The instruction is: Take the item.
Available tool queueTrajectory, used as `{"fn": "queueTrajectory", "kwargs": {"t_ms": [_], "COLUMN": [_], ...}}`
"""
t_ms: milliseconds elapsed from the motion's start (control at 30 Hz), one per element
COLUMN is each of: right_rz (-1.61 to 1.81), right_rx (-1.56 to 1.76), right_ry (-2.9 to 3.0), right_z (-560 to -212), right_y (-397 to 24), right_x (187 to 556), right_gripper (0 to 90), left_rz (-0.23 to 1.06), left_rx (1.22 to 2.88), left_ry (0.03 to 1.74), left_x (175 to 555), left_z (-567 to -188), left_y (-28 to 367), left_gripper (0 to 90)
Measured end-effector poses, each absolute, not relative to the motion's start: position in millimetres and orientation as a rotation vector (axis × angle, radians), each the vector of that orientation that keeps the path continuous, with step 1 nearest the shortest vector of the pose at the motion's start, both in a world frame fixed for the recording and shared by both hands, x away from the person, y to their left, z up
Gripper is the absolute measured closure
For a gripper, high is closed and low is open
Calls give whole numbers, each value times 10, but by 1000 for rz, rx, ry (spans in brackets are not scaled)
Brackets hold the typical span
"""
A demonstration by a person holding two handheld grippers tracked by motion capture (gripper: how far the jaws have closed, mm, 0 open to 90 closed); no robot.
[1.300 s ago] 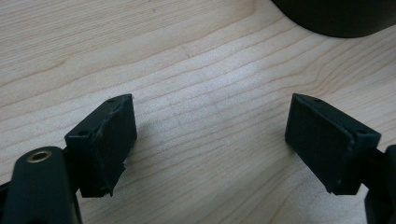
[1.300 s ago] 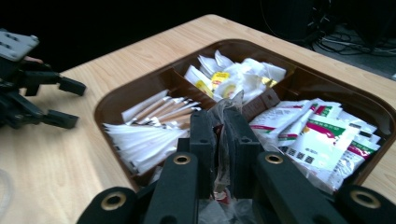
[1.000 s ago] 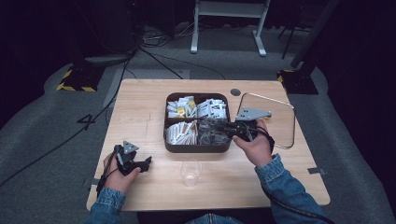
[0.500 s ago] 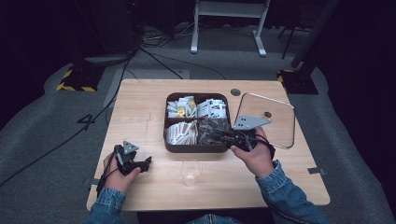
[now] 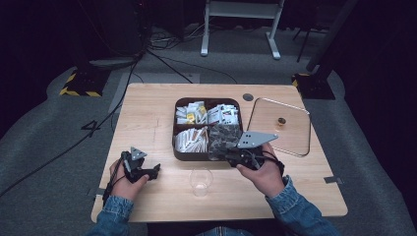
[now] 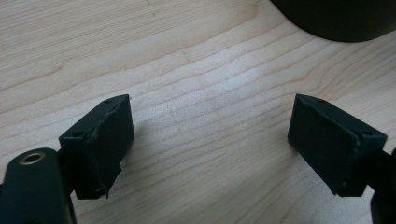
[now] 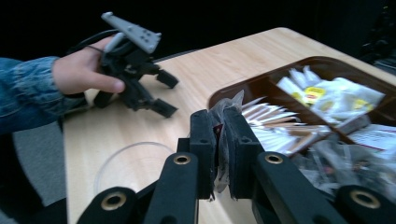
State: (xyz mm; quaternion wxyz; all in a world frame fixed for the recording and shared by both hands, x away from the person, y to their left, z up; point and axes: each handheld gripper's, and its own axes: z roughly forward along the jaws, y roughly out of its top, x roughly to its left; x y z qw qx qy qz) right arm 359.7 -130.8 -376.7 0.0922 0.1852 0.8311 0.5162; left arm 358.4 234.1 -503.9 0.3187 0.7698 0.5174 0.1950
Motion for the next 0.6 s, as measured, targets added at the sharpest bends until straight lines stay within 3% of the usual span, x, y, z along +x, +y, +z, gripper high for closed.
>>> {"fn": "queueTrajectory", "kwargs": {"t_ms": [600], "right_rz": [1530], "right_rx": [402], "right_ry": [2619], "right_z": [-3894], "right_y": [-1076], "right_x": [3363], "right_gripper": [836], "left_rz": [515], "left_rx": [2031], "left_ry": [1357], "left_x": [3611], "left_z": [-5038], "left_y": [2333], "left_gripper": [147]}}
